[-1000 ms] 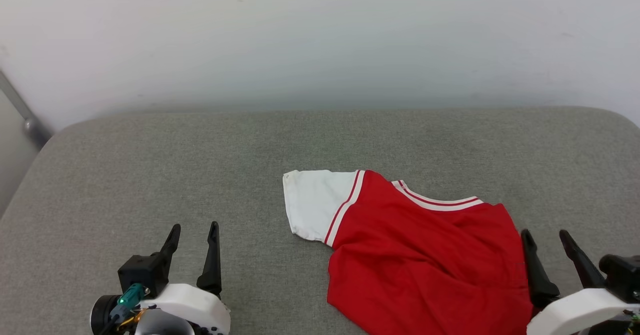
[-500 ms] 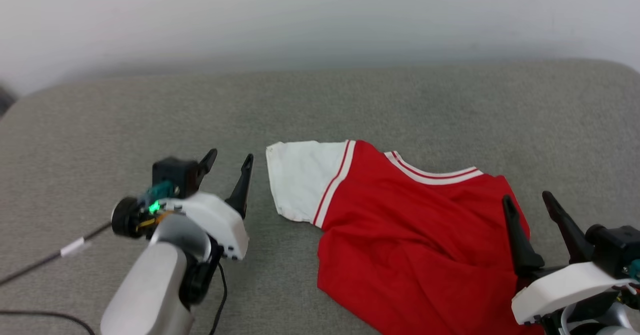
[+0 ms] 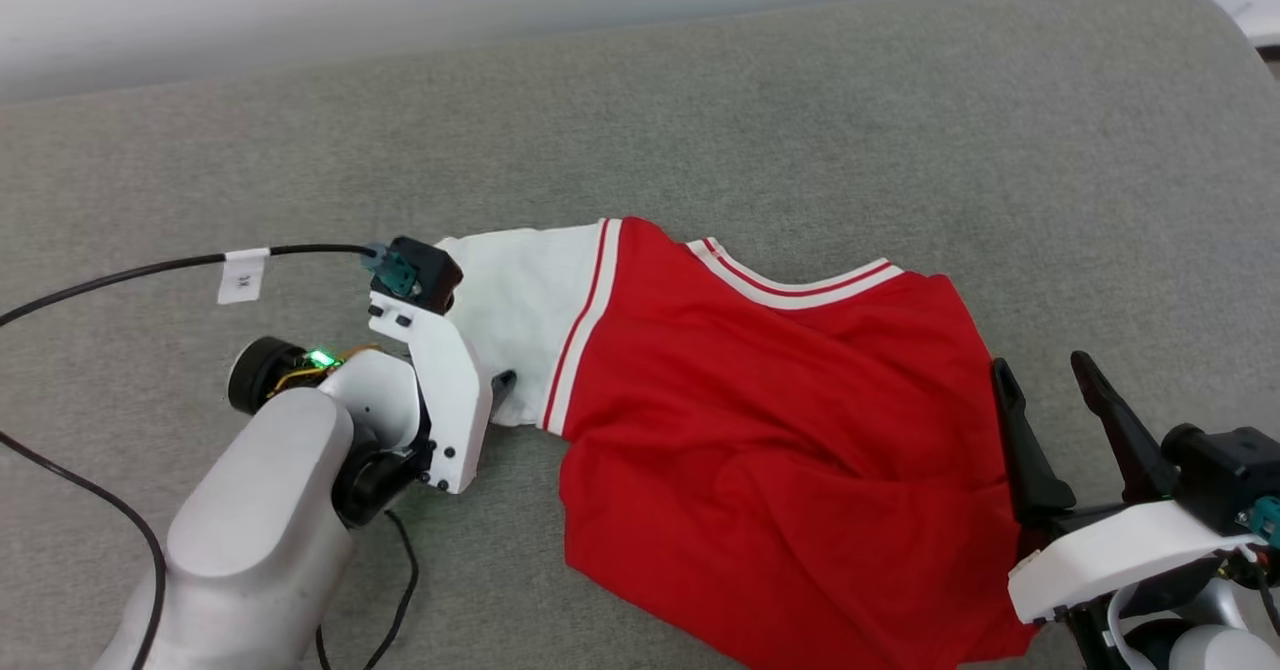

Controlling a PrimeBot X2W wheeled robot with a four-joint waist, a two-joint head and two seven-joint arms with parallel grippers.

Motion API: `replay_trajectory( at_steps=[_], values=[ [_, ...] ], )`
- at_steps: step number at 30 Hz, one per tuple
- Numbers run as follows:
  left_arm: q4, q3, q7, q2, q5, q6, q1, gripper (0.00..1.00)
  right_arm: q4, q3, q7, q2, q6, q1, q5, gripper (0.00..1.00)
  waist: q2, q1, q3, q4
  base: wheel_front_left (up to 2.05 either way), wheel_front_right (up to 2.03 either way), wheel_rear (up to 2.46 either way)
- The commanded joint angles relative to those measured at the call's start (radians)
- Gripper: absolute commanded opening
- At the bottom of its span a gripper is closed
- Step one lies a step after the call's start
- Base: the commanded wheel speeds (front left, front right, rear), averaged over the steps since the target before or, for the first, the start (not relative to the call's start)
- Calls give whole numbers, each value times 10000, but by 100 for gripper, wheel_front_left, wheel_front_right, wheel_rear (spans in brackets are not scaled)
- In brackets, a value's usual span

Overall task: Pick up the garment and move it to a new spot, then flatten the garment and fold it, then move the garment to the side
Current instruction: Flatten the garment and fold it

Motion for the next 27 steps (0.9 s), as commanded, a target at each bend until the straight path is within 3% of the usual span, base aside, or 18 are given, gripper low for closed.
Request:
replay_trajectory(
  at_steps=[1,7,8,10,17,22,27],
  values=[
    [79,-370,650,215,-352,-16,-134,100,73,27,-124,50,-3,-159,77,100,0,-2,237,-219,0,0,0],
    [432,-1266,2201,499,-1022,-22,133,97,257,74,-272,57,-3,-231,348,100,0,-2,372,-344,0,0,0],
    [472,-1367,2386,490,-1161,-24,206,49,298,109,-302,58,-3,-243,409,100,0,-2,387,-363,0,0,0],
    [451,-1568,2444,534,-1228,-25,154,0,375,162,-362,60,-3,-303,459,100,0,-2,404,-400,0,0,0],
    [194,-1204,625,779,-747,216,-237,0,616,-43,-369,58,-3,-152,439,100,0,-2,-6,-166,0,0,0],
    [-429,-794,-625,1059,-473,782,62,0,593,-338,-213,55,-3,60,374,100,0,-2,-592,328,0,0,0],
    [-1561,-450,-1141,1659,-470,1416,1154,0,515,-672,41,50,-3,349,365,100,0,-2,-1123,873,0,0,0]
  ],
)
